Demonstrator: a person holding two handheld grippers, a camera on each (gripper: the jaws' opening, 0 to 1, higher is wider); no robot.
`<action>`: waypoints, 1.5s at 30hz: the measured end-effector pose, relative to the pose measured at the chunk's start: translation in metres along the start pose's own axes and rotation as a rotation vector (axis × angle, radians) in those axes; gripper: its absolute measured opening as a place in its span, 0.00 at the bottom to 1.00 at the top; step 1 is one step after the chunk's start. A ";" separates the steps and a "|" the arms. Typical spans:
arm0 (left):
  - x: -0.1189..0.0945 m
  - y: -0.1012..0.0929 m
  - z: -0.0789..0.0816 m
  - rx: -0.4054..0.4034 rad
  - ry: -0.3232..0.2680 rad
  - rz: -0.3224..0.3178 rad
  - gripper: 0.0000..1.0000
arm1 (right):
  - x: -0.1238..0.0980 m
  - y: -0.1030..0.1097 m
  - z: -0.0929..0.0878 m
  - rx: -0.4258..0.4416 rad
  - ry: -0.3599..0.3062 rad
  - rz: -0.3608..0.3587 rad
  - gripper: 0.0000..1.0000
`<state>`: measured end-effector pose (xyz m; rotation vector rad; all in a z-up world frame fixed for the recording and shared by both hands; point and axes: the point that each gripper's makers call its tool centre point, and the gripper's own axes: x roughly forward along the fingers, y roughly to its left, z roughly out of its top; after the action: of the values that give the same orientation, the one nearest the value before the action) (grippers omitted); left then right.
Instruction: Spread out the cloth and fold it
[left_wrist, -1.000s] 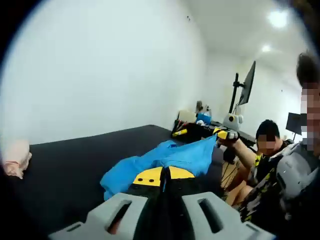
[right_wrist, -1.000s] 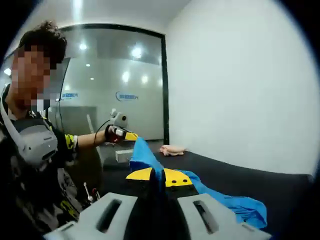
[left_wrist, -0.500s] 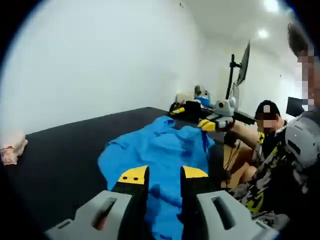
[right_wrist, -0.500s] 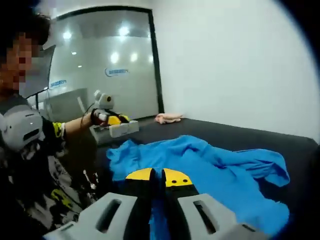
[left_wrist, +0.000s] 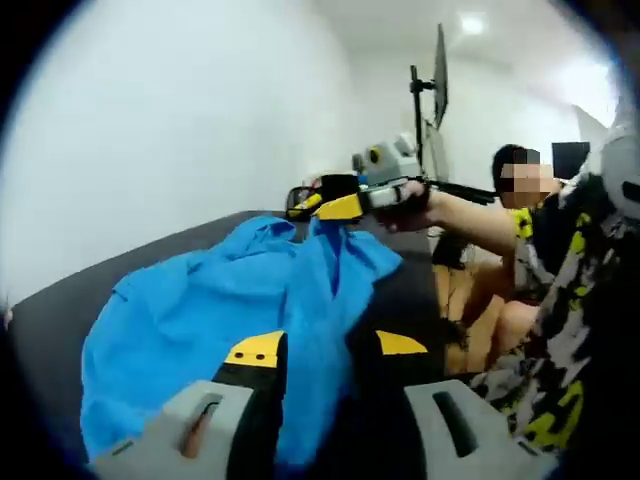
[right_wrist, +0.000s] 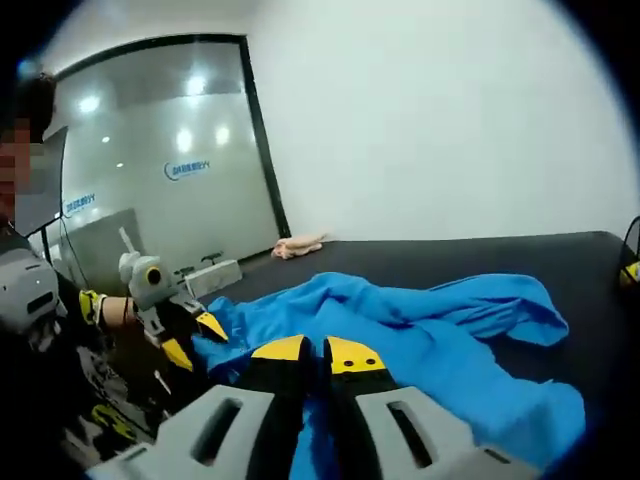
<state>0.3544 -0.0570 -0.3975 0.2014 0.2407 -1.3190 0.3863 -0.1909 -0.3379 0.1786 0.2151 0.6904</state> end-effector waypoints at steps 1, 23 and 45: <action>0.003 0.011 -0.015 0.017 0.081 0.045 0.23 | -0.001 0.001 0.000 0.002 0.000 0.000 0.05; -0.064 -0.001 0.055 -0.400 -0.112 -0.180 0.02 | -0.022 0.072 0.009 0.018 0.012 0.215 0.05; -0.117 0.073 -0.021 -0.345 0.049 0.179 0.35 | -0.191 -0.095 -0.043 0.182 -0.141 -0.606 0.31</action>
<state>0.3972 0.0754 -0.3833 -0.0369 0.4758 -1.0765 0.2901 -0.3823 -0.3753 0.3178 0.1837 0.0542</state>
